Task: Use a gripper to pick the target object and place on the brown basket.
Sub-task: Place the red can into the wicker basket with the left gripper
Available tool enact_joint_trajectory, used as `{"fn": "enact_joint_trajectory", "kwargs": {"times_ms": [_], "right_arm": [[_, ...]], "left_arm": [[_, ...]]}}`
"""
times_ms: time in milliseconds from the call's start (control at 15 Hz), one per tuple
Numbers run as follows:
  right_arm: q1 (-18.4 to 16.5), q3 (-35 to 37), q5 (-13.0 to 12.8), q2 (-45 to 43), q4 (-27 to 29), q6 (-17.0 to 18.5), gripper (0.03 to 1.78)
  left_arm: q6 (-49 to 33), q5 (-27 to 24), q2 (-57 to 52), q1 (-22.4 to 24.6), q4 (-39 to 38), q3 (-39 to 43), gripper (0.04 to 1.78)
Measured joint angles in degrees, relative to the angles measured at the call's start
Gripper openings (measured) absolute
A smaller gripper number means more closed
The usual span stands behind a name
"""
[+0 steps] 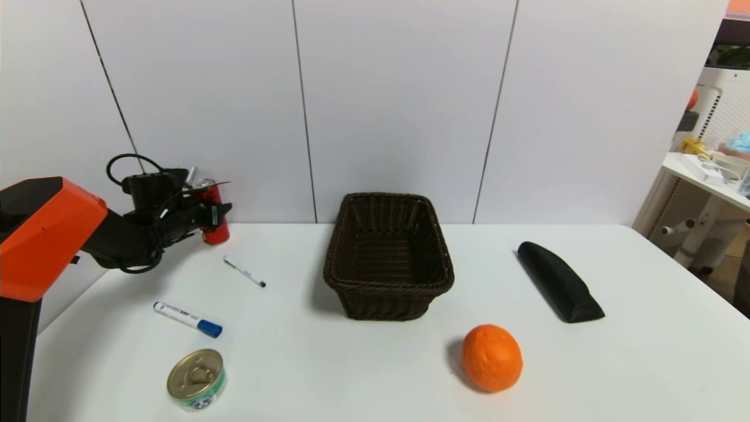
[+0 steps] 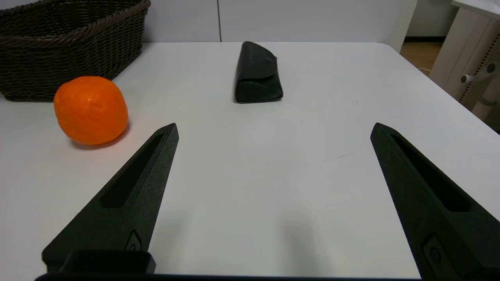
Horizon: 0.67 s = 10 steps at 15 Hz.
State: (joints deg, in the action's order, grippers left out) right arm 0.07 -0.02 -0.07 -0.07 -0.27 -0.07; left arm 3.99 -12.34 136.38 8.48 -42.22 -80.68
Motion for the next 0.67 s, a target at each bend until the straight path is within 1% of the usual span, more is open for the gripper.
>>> {"fn": "enact_joint_trajectory", "kwargs": {"times_ms": [667], "right_arm": [[0.0, 0.0, 0.0, 0.0, 0.0, 0.0, 1.7]], "left_arm": [[-0.5, -0.1, -1.7, 0.0, -0.6, 0.3, 1.0]]}}
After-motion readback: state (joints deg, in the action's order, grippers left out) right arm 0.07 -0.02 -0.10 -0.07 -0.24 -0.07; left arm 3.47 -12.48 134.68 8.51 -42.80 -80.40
